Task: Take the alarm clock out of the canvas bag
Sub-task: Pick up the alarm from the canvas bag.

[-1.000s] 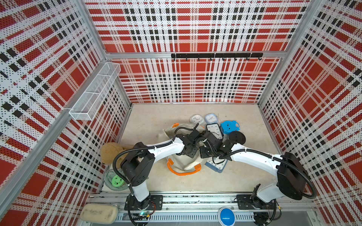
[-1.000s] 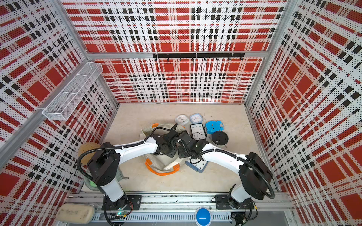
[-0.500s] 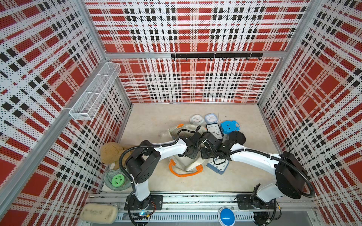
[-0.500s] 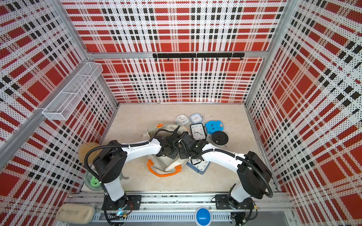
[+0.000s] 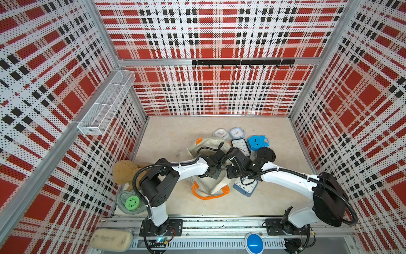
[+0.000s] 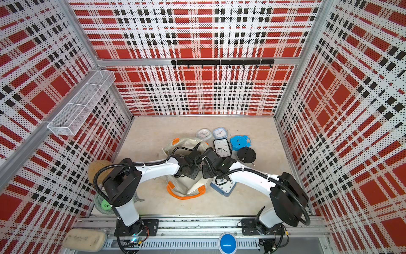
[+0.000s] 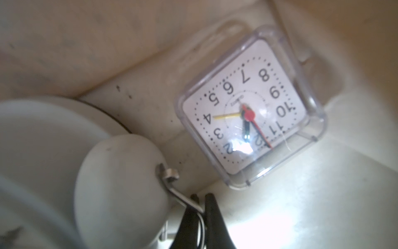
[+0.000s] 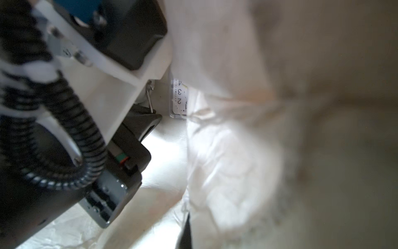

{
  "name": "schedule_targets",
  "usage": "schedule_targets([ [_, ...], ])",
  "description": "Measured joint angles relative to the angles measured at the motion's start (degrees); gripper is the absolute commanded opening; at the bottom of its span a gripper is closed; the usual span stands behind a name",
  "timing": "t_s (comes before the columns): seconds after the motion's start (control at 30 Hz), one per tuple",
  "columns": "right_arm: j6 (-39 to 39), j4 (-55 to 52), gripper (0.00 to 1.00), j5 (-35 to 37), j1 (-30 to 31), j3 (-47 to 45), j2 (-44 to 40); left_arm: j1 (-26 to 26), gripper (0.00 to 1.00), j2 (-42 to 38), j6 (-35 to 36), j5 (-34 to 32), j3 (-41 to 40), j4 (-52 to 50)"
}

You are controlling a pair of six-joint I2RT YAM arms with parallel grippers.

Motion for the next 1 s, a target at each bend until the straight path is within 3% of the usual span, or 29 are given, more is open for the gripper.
schedule_targets([
  [0.1,-0.22,-0.92,0.1,0.0,-0.37,0.57,-0.5,0.0,0.0,-1.84,0.04,-0.04,0.07,-1.6],
  [0.53,0.52,-0.74,0.08,1.86,-2.27,5.62,-0.72,0.48,0.0,-11.96,0.22,-0.87,6.43,-15.67],
  [0.77,1.73,0.15,0.08,1.01,-4.66,7.67,-0.68,5.05,0.0,-17.07,0.26,2.36,9.18,-18.8],
  [1.0,1.75,1.46,0.08,-2.67,-5.64,16.0,3.96,10.01,0.0,-20.83,0.13,6.47,12.9,-22.43],
])
